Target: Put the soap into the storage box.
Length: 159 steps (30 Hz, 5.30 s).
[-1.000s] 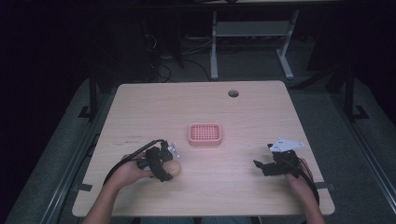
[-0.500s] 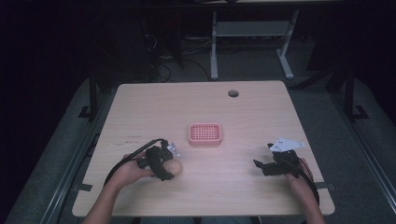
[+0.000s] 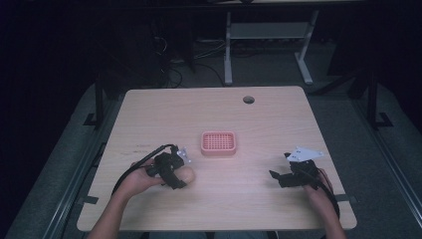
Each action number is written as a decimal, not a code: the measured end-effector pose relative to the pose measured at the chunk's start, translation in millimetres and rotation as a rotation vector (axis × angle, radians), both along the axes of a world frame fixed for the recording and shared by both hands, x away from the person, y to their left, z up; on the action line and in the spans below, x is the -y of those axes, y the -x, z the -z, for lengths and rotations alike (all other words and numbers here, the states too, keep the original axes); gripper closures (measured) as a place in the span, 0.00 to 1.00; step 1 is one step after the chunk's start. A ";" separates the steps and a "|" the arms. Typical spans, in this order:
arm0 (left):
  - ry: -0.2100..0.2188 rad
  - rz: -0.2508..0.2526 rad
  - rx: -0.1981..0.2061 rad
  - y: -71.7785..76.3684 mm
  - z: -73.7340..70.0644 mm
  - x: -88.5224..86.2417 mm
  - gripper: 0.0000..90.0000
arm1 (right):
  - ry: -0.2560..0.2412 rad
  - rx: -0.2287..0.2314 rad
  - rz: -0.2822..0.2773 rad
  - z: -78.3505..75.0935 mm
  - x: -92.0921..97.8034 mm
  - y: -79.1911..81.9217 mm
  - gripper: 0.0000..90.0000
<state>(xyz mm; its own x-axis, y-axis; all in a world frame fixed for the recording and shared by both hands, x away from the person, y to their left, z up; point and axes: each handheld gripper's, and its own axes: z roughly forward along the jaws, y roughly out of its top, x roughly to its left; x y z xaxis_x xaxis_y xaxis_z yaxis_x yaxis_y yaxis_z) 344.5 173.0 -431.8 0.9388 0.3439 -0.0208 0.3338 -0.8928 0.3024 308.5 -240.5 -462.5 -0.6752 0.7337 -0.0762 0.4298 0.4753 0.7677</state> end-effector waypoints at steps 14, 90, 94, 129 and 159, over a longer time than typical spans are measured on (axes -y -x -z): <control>-0.005 0.012 0.005 -8.4 -7.3 7.1 0.35 | -0.003 0.002 0.000 -0.3 0.5 -0.1 0.15; -0.046 0.099 0.013 -71.9 -35.9 60.2 0.35 | -0.039 -0.006 0.015 -0.9 5.2 -0.1 0.15; -0.058 0.106 0.016 -76.2 -39.1 63.3 0.36 | -0.045 -0.009 0.021 -1.1 5.1 0.4 0.15; -0.039 0.124 0.018 -113.1 -43.2 105.3 0.36 | -0.064 0.003 0.026 -2.3 7.1 -0.3 0.15; -0.086 0.149 -0.008 -132.1 -23.1 134.6 0.36 | -0.067 -0.004 0.032 -2.2 9.7 -0.3 0.15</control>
